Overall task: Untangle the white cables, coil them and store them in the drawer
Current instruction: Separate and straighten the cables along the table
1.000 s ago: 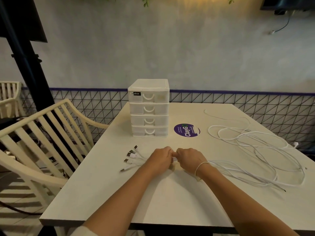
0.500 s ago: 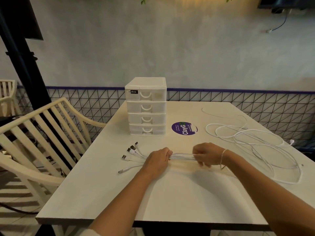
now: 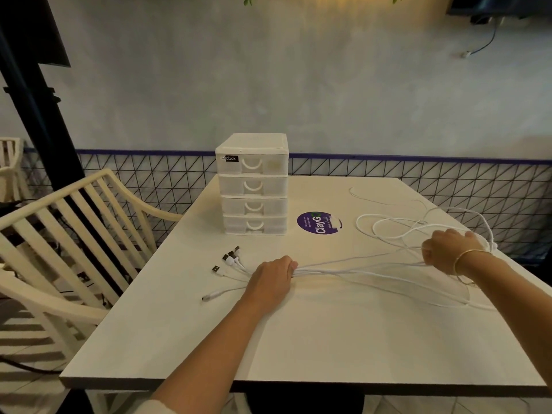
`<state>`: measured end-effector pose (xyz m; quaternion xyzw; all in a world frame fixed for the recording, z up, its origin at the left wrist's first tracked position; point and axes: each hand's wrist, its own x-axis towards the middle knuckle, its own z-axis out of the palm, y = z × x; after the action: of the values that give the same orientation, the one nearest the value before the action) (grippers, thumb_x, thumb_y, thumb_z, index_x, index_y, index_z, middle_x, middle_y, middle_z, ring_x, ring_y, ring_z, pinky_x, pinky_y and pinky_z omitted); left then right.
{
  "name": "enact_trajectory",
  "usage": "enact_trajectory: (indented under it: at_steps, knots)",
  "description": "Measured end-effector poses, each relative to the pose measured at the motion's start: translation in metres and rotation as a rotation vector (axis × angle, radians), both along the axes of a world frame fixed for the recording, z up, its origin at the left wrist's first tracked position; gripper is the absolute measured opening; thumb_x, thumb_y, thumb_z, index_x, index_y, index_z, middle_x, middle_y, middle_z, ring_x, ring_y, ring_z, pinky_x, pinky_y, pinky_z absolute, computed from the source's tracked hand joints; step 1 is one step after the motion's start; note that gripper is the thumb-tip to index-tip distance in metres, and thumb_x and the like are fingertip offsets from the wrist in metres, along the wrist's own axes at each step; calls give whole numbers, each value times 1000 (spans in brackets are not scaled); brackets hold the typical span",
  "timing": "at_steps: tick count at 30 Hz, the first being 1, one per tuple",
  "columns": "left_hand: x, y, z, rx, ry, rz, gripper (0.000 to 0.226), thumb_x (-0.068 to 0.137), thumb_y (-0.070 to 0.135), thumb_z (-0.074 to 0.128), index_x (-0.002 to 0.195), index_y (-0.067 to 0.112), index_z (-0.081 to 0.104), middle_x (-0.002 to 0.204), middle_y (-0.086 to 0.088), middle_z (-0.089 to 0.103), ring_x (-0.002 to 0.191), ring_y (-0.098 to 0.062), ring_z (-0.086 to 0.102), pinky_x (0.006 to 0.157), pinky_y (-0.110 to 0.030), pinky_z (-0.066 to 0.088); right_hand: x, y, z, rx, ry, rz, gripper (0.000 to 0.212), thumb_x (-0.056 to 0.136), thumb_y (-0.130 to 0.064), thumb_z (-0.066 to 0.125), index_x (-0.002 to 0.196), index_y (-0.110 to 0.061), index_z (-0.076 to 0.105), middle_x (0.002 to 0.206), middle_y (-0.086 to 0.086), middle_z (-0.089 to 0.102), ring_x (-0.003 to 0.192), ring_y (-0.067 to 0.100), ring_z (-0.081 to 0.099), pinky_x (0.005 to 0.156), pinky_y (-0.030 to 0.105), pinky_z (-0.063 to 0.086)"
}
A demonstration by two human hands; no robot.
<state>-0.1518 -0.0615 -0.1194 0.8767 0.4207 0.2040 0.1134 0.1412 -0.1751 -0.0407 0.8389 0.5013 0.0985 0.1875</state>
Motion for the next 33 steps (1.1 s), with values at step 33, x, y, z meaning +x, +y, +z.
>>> enact_trajectory:
  at_steps: [33]
  knots:
    - [-7, 0, 1, 35, -15, 95, 35, 103, 26, 26, 111, 7, 54, 107, -15, 65, 100, -35, 56, 81, -35, 37, -155, 71, -20, 130, 658, 402, 26, 97, -21, 45, 115, -11, 61, 115, 8, 63, 94, 20, 51, 76, 23, 34]
